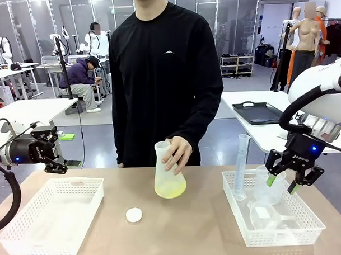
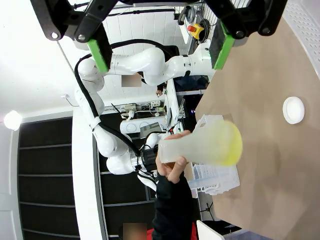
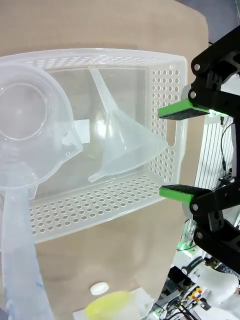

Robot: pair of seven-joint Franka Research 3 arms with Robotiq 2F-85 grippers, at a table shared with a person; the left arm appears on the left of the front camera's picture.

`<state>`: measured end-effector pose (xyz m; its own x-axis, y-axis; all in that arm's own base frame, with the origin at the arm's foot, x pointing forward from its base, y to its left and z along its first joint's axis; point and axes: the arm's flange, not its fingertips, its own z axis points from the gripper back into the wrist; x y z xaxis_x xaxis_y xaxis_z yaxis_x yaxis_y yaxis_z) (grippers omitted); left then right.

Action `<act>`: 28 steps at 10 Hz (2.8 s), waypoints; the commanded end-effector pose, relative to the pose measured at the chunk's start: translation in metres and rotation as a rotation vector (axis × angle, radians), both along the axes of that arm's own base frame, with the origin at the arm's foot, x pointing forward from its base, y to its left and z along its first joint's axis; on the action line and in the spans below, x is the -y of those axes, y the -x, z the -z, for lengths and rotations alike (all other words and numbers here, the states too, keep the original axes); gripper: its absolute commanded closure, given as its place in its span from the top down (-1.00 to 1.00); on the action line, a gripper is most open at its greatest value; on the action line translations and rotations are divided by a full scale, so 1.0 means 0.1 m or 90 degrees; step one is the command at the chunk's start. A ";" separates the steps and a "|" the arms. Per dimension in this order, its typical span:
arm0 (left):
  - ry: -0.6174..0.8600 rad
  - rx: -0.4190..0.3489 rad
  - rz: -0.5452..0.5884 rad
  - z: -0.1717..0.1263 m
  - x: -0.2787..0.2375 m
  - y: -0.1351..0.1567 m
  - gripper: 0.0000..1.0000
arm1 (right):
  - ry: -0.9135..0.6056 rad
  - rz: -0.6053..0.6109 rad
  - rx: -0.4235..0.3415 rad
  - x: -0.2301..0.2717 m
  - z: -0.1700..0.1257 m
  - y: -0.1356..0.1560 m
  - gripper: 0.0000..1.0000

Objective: Prepare the solutions needed for the experiment.
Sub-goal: Once the solution is in the Big flask , pick up the Plastic Funnel and place it back into the right Organizing basket, then when the human places the Big flask in the center of the table, pick up the Big flask and place it in the left Organizing basket.

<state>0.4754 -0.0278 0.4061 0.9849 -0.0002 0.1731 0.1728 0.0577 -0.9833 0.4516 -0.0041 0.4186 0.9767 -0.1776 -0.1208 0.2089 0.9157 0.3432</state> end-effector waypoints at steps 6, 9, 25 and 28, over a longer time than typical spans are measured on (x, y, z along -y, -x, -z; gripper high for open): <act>0.002 0.002 -0.006 -0.02 0.01 -0.01 1.00 | -0.002 -0.005 -0.002 0.00 0.00 0.01 0.32; 0.002 0.002 -0.006 -0.02 0.01 -0.01 1.00 | -0.002 -0.005 -0.002 0.00 0.00 0.01 0.32; 0.002 0.002 -0.006 -0.02 0.01 -0.01 1.00 | -0.629 0.069 0.069 -0.12 0.15 -0.27 0.32; 0.002 0.002 -0.006 -0.02 0.01 -0.01 1.00 | -0.669 0.060 0.086 -0.20 0.10 -0.21 0.32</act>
